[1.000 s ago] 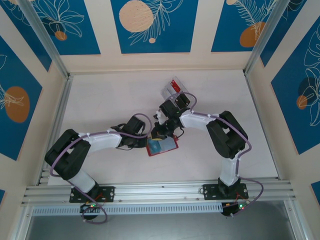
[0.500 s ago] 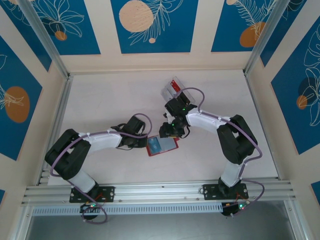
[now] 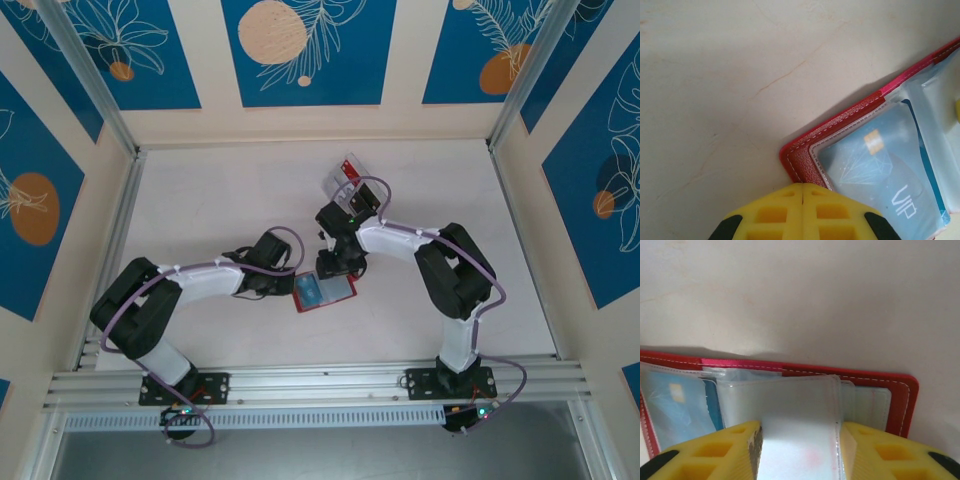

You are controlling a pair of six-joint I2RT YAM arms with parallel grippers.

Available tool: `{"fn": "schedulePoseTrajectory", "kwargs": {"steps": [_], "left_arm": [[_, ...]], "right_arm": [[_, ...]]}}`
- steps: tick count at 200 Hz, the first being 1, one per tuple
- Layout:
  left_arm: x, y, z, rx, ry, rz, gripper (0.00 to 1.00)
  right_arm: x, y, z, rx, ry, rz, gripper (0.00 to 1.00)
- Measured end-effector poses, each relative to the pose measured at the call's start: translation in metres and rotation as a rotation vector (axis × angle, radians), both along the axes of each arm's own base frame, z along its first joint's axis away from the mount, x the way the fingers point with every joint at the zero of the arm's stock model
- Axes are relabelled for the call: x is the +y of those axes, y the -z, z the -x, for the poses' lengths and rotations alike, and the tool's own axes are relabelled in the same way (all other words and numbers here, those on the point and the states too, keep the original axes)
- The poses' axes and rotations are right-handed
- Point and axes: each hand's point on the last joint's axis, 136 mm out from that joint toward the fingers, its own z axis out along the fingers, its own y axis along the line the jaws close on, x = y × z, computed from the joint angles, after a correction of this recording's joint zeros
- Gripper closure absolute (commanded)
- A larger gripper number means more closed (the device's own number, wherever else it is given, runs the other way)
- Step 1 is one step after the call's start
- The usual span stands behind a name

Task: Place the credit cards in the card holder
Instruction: Flip over the card slot in the card holder.

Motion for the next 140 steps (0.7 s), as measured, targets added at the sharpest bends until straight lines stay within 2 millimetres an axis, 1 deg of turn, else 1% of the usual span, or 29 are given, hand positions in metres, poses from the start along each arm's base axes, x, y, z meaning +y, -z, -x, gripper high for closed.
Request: {"fn": "schedulePoseTrajectory", "kwargs": {"steps": [18,33,67,93,105,118,140], "left_arm": [[0.0,0.0,0.0,0.0,0.0,0.0,1.0],[0.0,0.0,0.0,0.0,0.0,0.0,1.0],[0.0,0.0,0.0,0.002,0.0,-0.002,1.0],[0.001,-0.004,0.001,0.006,0.001,-0.006,1.0],[0.002,-0.01,0.003,0.003,0.005,-0.006,1.0],[0.0,-0.022,0.002,-0.014,0.013,0.003,1.0],[-0.008,-0.045,-0.006,-0.056,0.025,0.037,1.0]], "right_arm": [[-0.001,0.001,0.0,-0.012,-0.005,0.017,0.61],[-0.001,0.001,0.0,-0.018,-0.008,0.027,0.6],[-0.001,0.001,0.0,-0.025,-0.01,0.035,0.54],[-0.003,-0.001,-0.001,-0.017,0.01,0.024,0.53],[-0.007,-0.002,-0.002,-0.012,0.027,0.014,0.53],[-0.014,-0.004,0.0,-0.008,0.049,0.01,0.5],[-0.021,-0.015,0.001,-0.015,0.072,-0.012,0.51]]}}
